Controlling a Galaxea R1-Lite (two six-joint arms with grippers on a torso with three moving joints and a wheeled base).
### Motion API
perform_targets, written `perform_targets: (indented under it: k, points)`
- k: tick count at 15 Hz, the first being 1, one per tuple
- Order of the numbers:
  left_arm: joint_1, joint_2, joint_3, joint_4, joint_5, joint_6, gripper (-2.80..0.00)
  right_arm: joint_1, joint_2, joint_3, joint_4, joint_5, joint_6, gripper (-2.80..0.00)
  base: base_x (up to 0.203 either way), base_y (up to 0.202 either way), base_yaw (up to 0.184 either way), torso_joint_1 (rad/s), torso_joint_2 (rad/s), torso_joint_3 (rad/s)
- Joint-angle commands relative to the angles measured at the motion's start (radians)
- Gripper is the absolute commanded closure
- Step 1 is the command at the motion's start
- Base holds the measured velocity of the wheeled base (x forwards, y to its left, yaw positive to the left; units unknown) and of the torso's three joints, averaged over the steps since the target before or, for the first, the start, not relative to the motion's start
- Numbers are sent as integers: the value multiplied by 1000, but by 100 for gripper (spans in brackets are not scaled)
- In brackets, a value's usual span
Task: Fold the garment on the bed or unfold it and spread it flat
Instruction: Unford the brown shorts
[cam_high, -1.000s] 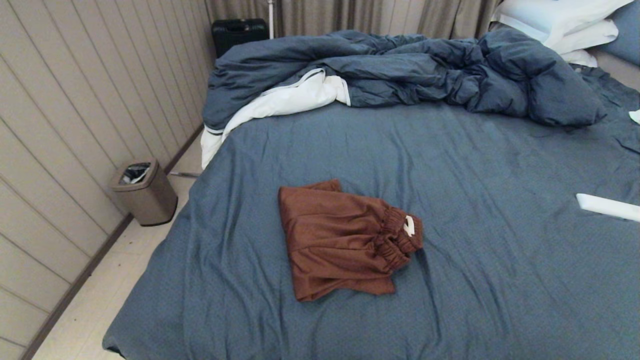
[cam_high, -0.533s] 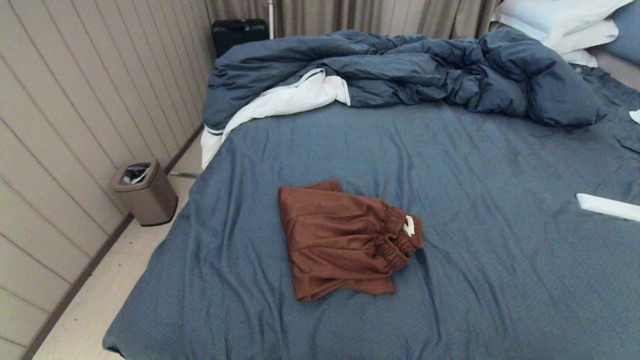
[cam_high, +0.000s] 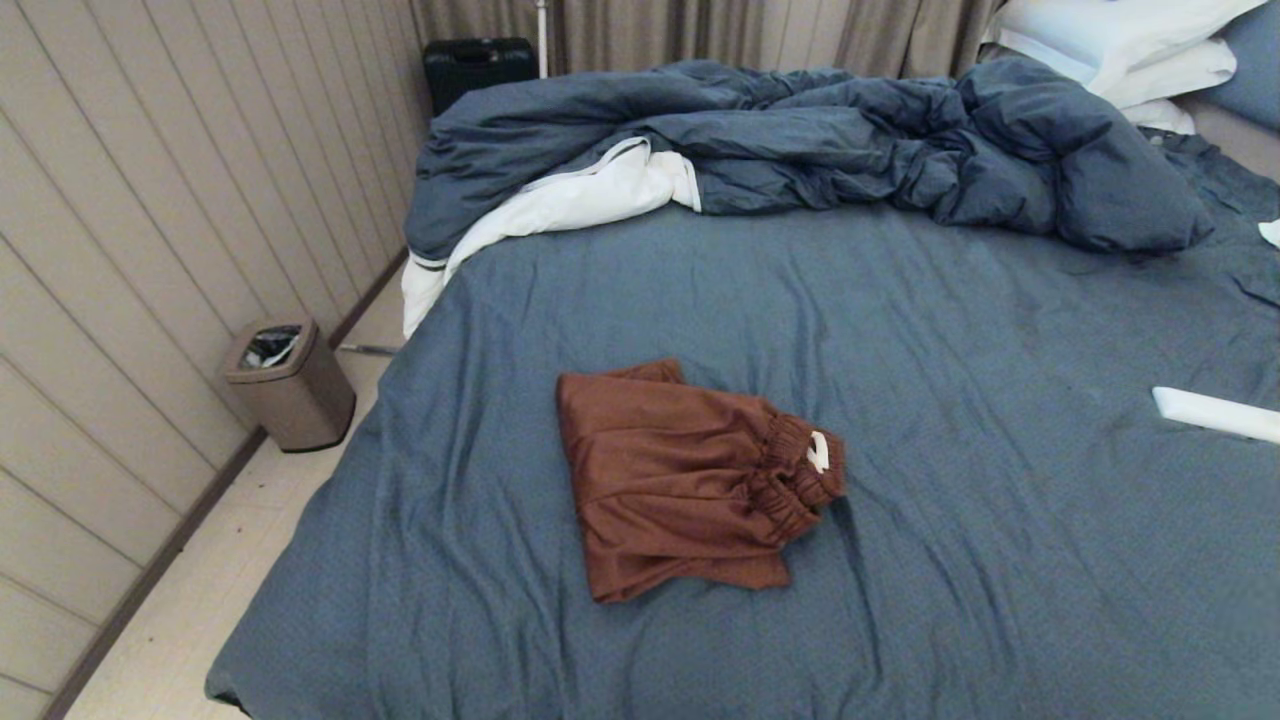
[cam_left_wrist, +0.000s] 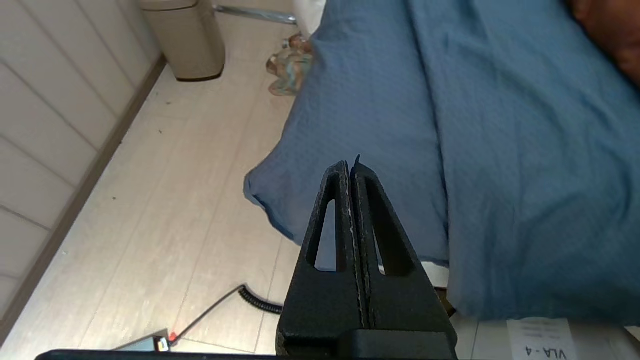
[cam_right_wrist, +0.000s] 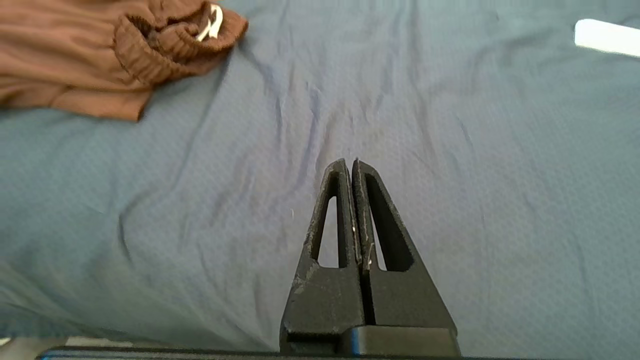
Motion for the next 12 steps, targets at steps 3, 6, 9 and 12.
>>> perform_targets:
  k: [3,6,9,12]
  points:
    - [0,0,30,-92,-12,6,0,2,-22,1,3,0,-1,0,0,0,0,0,0,0]
    - [0,1,117,-280,-27,26,0,2,-22,1,3,0,1,0,0,0,0,0,0,0]
    - [-2,2,117,-262,-30,21,0,2,-22,1,2,-5,7,0,0,0,0,0,0,0]
    - [-2,2,117,-264,-30,6,0,1,-20,1,2,-5,7,0,0,0,0,0,0,0]
